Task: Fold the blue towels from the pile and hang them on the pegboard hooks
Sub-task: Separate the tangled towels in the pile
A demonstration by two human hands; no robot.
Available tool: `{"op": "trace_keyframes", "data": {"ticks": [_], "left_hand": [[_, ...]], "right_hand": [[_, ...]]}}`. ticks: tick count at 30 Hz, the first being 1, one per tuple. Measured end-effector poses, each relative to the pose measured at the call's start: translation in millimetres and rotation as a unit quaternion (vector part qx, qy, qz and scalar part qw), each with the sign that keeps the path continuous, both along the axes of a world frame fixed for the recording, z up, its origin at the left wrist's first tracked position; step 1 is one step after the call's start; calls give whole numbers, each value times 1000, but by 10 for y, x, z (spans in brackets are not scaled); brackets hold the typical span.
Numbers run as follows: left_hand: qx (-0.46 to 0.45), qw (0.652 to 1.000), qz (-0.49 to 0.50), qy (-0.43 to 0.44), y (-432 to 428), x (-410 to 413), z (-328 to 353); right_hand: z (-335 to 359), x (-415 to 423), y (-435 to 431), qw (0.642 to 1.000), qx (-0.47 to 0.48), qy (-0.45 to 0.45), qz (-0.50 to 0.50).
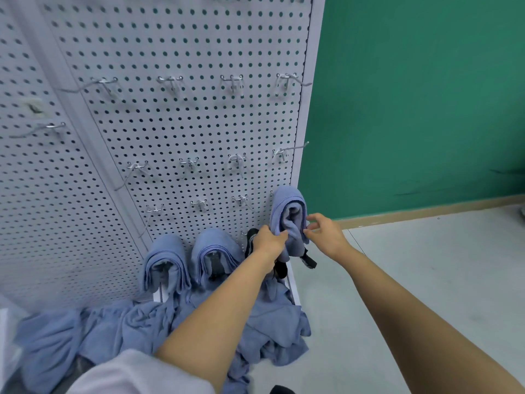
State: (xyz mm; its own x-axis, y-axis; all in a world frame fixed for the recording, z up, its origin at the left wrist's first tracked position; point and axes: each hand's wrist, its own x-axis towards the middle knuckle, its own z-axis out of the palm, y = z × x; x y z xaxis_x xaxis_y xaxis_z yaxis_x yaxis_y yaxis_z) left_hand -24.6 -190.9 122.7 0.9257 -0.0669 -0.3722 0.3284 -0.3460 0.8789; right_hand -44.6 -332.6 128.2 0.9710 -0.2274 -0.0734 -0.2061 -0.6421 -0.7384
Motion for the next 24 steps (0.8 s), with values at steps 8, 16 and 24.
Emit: {"op": "trace_keyframes", "data": {"ticks": [8, 16, 24], "left_hand": [[19, 998, -4, -57, 809, -592, 306], [45, 998, 43, -15, 1939, -1085, 28], [63, 994, 56, 72, 2391, -1196, -875]], "right_hand": [[426, -622, 644, 996, -53, -13, 72], [109, -1099, 1495, 986, -36, 35, 156], [-742, -1082, 1914, 979, -37, 114, 163]]}}
